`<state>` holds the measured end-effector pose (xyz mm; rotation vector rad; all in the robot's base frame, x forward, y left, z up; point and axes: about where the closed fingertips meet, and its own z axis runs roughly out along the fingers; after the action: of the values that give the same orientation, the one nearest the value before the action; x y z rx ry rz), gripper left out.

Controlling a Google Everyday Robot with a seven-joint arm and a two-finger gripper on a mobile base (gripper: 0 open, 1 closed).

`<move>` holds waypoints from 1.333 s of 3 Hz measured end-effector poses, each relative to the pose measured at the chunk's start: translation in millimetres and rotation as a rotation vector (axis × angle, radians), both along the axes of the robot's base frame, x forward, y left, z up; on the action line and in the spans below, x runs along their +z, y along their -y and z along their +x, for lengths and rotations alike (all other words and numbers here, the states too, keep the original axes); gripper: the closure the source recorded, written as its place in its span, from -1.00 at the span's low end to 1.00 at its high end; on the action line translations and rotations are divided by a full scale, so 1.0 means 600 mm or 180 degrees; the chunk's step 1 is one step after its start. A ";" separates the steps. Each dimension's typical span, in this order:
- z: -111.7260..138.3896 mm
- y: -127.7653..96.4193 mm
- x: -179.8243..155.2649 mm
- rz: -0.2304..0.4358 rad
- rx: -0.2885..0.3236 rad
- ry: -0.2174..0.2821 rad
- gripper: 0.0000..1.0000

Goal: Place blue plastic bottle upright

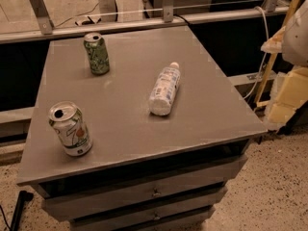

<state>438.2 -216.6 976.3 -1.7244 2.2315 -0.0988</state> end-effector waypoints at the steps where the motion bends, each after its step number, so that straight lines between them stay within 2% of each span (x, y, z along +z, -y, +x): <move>1: 0.006 0.000 0.000 0.0006 -0.0021 0.0010 -1.00; 2: 0.084 -0.001 -0.020 0.0054 -0.0213 -0.0021 -1.00; 3: 0.204 -0.025 -0.043 0.0354 -0.0380 0.0034 -1.00; 4: 0.203 -0.026 -0.043 0.0358 -0.0387 0.0034 -1.00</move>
Offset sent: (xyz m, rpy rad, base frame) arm 0.1135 -0.0009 -0.0307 0.0360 0.0342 -0.1559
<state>560.2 -201.1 950.2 -1.5270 2.2868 -0.0097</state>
